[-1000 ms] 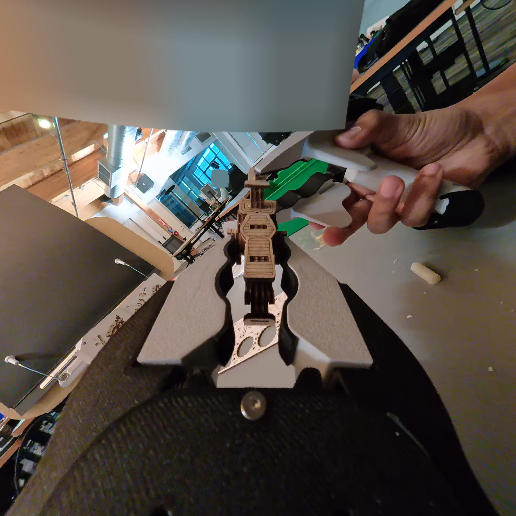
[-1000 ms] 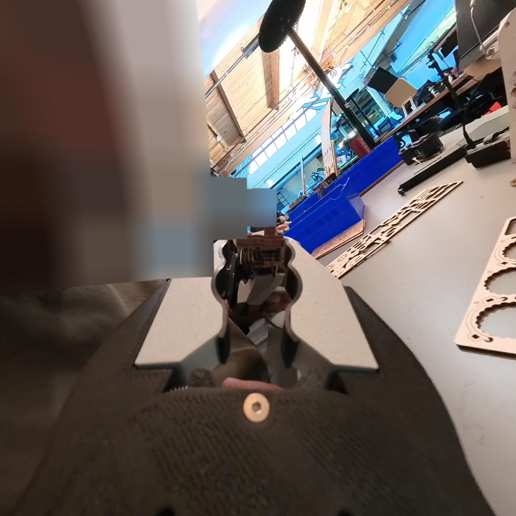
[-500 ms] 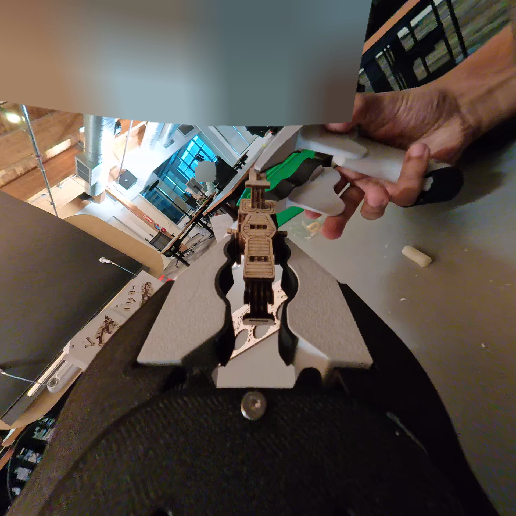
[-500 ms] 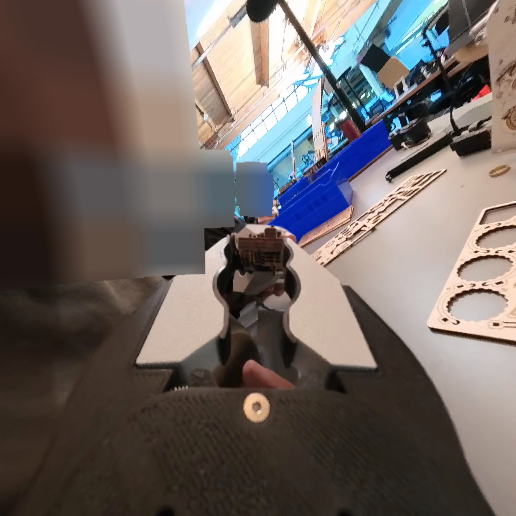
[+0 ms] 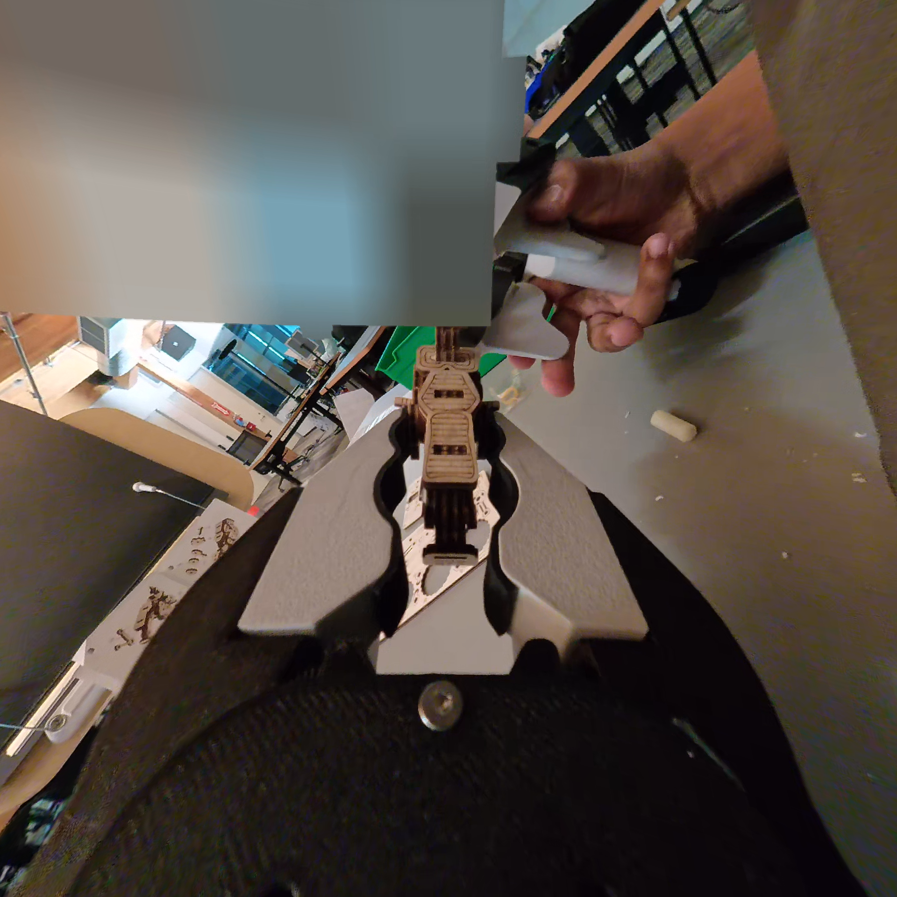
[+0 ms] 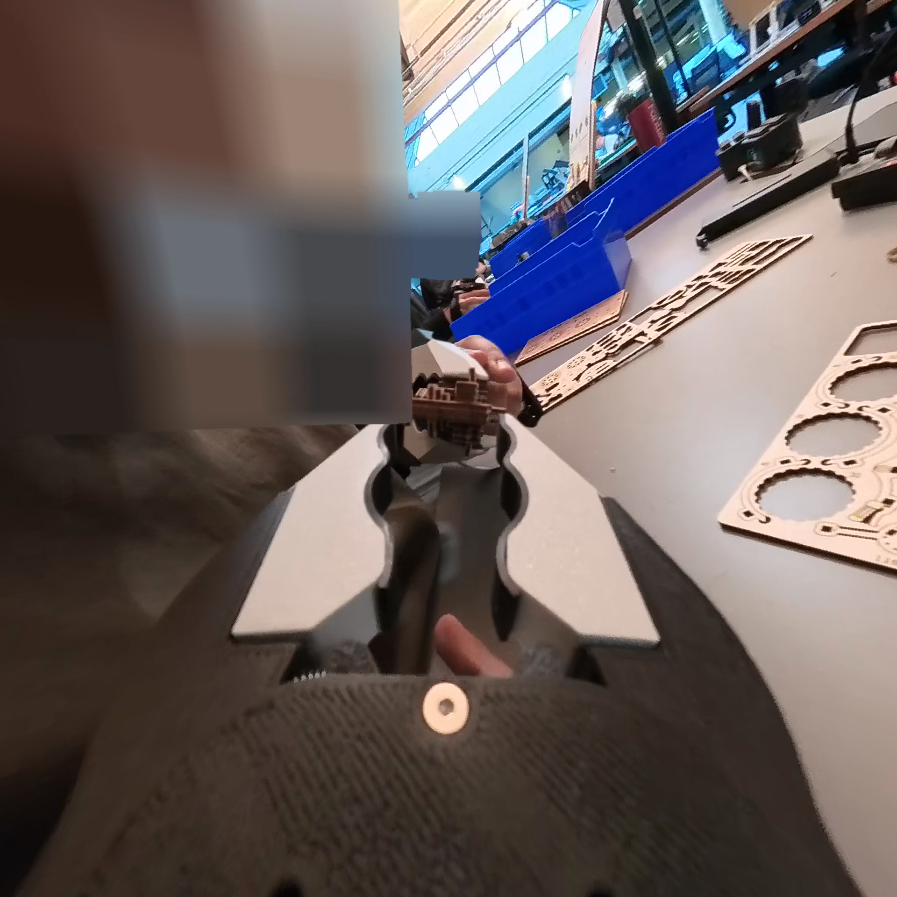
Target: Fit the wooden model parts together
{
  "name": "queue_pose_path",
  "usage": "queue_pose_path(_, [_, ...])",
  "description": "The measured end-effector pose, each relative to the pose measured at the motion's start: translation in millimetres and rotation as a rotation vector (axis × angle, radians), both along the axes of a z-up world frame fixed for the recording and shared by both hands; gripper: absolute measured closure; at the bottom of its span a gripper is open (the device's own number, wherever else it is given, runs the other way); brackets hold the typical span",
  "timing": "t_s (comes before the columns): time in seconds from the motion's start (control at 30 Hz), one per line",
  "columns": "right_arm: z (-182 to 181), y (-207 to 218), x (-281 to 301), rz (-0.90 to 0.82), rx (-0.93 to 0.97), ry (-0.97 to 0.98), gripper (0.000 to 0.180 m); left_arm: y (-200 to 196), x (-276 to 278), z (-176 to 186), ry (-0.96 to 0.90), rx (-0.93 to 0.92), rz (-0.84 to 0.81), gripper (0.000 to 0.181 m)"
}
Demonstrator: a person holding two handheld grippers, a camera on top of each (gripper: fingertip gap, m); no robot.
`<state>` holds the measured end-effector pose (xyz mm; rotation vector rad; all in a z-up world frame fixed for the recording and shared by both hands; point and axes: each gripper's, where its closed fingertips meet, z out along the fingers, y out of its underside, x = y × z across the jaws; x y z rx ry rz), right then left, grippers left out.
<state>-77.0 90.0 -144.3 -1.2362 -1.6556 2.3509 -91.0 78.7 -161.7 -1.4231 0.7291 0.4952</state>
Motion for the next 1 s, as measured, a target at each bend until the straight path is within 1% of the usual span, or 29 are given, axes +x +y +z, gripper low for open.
queue_pose_path(0.1, [-1,-2,4,0.040,-0.014,-0.016,0.143,0,4,-3,-0.053,-0.037,-0.034,0.153])
queue_pose_path(0.17, [0,-1,7,0.071,-0.056,-0.047,0.134,1,3,-7,-0.091,-0.065,-0.043,0.153])
queue_pose_path(0.23, [-1,3,5,0.070,-0.081,-0.081,0.135,2,1,-11,-0.088,-0.088,-0.040,0.153])
queue_pose_path(0.33, [-9,8,1,0.037,-0.047,-0.114,0.133,2,2,-17,-0.070,-0.112,-0.044,0.153])
queue_pose_path(0.43, [-19,1,1,0.049,0.014,-0.143,0.124,2,5,-20,-0.048,-0.123,-0.051,0.153])
queue_pose_path(0.47, [-21,-1,1,0.057,0.028,-0.146,0.125,2,5,-20,-0.044,-0.122,-0.052,0.153])
queue_pose_path(0.6, [-20,-5,5,0.085,0.047,-0.126,0.145,1,6,-19,-0.050,-0.122,-0.056,0.153])
queue_pose_path(0.7, [-17,-4,7,0.100,0.036,-0.110,0.153,1,6,-20,-0.052,-0.124,-0.057,0.153])
queue_pose_path(1.0, [-18,-6,10,0.121,0.051,-0.100,0.148,-2,11,-17,-0.021,-0.112,-0.070,0.153])
